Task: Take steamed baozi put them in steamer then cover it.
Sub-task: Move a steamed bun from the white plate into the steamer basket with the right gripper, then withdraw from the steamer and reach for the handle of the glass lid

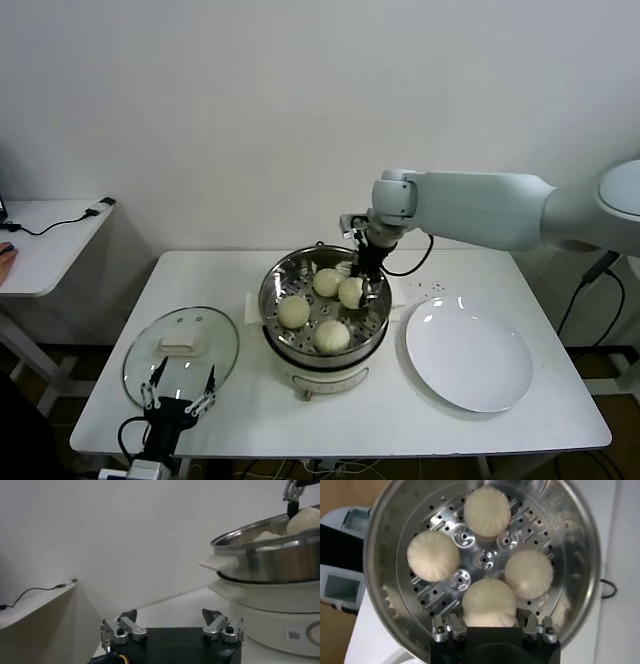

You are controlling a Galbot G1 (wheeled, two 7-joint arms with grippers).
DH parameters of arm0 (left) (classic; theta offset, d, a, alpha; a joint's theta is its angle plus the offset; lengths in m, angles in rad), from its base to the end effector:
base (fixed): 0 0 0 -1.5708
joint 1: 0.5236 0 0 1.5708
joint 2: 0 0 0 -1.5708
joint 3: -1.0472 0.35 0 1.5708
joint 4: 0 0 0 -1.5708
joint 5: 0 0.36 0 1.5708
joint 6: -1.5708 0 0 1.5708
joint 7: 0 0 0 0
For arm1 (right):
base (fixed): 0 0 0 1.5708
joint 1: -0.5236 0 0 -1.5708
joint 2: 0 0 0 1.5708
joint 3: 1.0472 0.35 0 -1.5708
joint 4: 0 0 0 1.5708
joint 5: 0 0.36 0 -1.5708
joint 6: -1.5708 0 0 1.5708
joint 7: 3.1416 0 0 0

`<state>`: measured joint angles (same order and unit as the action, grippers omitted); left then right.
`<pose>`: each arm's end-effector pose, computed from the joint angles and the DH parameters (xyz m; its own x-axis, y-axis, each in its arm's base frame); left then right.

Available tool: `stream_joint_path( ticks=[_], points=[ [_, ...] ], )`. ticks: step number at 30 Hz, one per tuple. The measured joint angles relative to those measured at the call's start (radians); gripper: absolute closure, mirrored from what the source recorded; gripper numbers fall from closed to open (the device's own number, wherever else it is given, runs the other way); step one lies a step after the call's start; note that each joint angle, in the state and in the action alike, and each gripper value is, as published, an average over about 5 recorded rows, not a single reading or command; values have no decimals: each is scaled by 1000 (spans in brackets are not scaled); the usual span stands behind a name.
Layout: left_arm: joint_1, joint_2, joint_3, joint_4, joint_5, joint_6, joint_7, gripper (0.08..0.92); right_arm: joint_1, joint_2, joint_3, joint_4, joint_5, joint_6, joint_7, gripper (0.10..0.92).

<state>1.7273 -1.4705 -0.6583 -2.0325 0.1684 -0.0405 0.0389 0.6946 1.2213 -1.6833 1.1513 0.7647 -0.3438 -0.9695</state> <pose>0.1324 0.0621 -0.3442 -0.9836 -0.0254 0.1787 0.0326 0.9487 0.3144 0.5823 0.0784 -0.0977 -0.0352 -0.1564 0.9871 -0.9815 -0.1805 -0.0636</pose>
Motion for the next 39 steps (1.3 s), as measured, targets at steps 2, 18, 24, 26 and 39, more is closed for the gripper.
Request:
stream_joint_path(
  ticks=[2, 18, 24, 26, 39],
  points=[
    [-3, 3, 0, 2, -1, 1, 0, 177, -11, 3, -4, -6, -5, 0, 0, 338],
    [-21, 11, 7, 7, 1, 12, 2, 177, -17, -1, 10, -11, -7, 5, -12, 203],
    [-22, 12, 9, 6, 6, 12, 2, 177, 13, -30, 30, 8, 3, 21, -34, 202],
    [-21, 12, 10, 4, 8, 12, 2, 177, 26, -48, 43, 15, 9, 32, -35, 203],
    [-28, 12, -10, -9, 18, 17, 2, 177, -17, -276, 215, 118, 112, 232, 140, 203]
  ],
)
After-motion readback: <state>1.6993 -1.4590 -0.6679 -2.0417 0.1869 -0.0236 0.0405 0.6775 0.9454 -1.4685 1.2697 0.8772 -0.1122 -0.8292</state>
